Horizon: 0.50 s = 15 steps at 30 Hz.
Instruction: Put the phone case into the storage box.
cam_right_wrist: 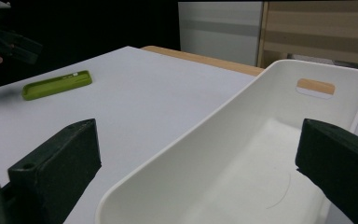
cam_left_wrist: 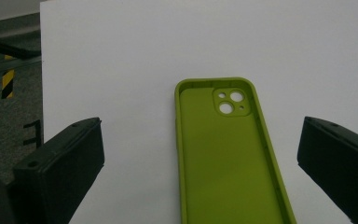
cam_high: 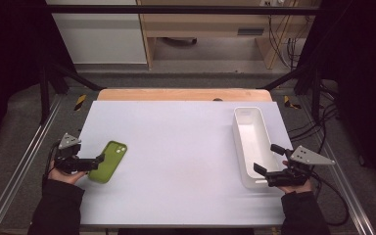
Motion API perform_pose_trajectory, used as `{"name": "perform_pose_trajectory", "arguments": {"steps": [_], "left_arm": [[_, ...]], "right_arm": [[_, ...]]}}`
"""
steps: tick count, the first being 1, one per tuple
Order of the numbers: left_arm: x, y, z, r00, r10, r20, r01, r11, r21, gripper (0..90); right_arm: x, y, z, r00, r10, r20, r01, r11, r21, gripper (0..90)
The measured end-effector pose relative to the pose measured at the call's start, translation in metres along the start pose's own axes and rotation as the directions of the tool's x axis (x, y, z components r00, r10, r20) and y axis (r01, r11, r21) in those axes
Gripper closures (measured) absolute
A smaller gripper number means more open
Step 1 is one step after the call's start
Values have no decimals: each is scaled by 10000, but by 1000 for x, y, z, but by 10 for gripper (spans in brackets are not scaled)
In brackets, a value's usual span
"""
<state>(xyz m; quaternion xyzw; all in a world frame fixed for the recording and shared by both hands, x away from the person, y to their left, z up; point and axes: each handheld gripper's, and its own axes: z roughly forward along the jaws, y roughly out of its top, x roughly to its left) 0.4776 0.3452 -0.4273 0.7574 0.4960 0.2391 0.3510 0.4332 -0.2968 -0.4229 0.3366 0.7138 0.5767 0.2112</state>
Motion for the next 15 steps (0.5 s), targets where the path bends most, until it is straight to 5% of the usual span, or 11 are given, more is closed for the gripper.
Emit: {"name": "perform_pose_trajectory", "arguments": {"steps": [15], "left_arm": [[3,-13,21,9996,160,-216,-138,9950,987,59]], "right_arm": [[0,0,-1,10000,1,4,-1,10000,-8,6]]}}
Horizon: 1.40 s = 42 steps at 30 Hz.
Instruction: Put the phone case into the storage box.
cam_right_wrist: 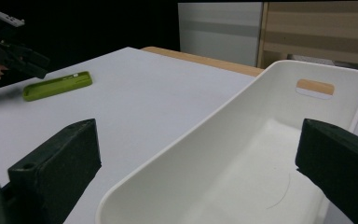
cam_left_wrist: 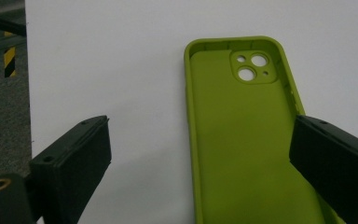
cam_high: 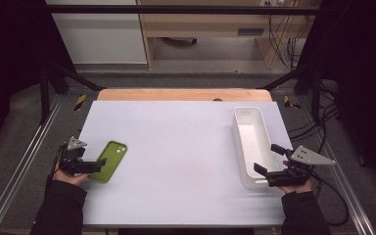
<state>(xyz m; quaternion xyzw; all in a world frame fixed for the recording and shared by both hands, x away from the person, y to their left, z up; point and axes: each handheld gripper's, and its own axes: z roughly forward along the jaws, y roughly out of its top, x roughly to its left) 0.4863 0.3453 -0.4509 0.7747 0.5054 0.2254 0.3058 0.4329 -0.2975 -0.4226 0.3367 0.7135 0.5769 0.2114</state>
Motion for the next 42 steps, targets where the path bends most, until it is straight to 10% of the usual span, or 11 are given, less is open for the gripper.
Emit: {"name": "perform_pose_trajectory", "arguments": {"steps": [15,42], "left_arm": [[11,-9,9,9977,-659,129,655,9974,314,340],[7,-8,11,9965,-643,538,607,9959,664,788]], "right_arm": [[0,0,0,10000,-4,-3,4,10000,7,6],[0,0,0,10000,40,-32,-41,10000,-29,6]]}}
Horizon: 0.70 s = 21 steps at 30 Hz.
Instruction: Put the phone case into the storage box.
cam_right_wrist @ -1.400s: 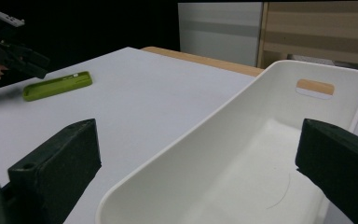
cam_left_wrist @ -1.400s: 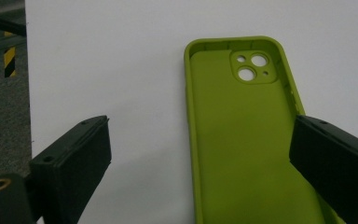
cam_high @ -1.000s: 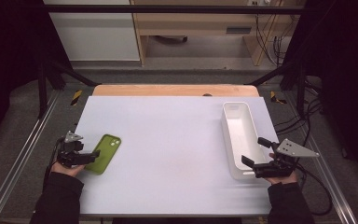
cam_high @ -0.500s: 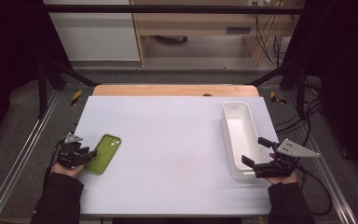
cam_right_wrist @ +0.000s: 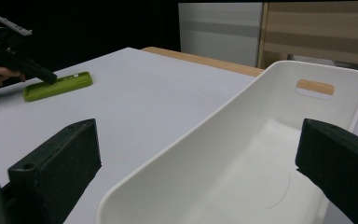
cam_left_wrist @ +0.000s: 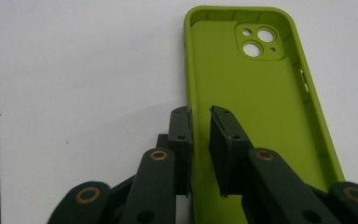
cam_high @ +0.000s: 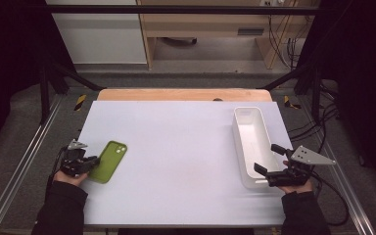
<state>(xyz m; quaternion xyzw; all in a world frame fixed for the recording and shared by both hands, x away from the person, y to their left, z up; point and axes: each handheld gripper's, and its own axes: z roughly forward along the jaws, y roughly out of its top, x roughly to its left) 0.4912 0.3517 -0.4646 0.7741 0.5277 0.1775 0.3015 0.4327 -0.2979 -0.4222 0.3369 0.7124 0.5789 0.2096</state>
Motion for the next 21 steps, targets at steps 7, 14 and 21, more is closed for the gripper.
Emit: {"name": "perform_pose_trajectory", "arguments": {"steps": [7,14,21], "left_arm": [[0,1,-1,9998,-14,-207,17,9999,119,855],[0,1,-1,9997,-21,-235,24,9999,129,866],[0,2,-4,9997,-27,-225,25,10000,-73,873]], "right_arm": [[0,0,0,10000,-17,15,17,10000,19,6],[0,0,0,10000,-2,-4,2,10000,1,6],[0,0,0,10000,4,24,-4,10000,2,6]]}}
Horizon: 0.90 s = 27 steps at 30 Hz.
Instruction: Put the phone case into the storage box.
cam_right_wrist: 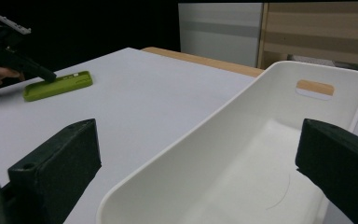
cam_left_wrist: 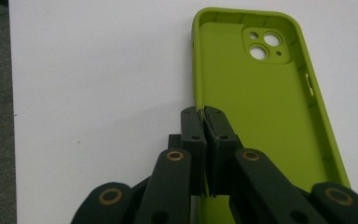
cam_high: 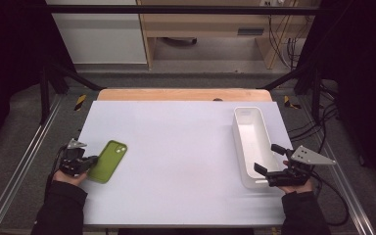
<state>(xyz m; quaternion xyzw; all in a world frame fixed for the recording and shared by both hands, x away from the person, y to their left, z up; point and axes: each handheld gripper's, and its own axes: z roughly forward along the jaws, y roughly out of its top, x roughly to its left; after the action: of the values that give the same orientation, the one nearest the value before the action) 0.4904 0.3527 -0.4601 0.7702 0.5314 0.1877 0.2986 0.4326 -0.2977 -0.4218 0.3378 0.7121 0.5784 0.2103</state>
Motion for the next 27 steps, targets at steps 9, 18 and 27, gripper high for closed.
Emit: {"name": "perform_pose_trajectory", "arguments": {"steps": [9,18,27], "left_arm": [[-4,4,-9,10000,-59,27,61,9989,-456,877],[-16,11,-22,9999,163,28,-159,9931,-1161,877],[-37,20,-34,9976,687,129,-653,9817,-1789,877]], "right_arm": [[0,0,0,10000,-29,19,29,10000,10,6],[0,1,0,10000,-51,8,51,10000,-15,6],[0,1,0,10000,-47,-8,47,10000,-26,6]]}}
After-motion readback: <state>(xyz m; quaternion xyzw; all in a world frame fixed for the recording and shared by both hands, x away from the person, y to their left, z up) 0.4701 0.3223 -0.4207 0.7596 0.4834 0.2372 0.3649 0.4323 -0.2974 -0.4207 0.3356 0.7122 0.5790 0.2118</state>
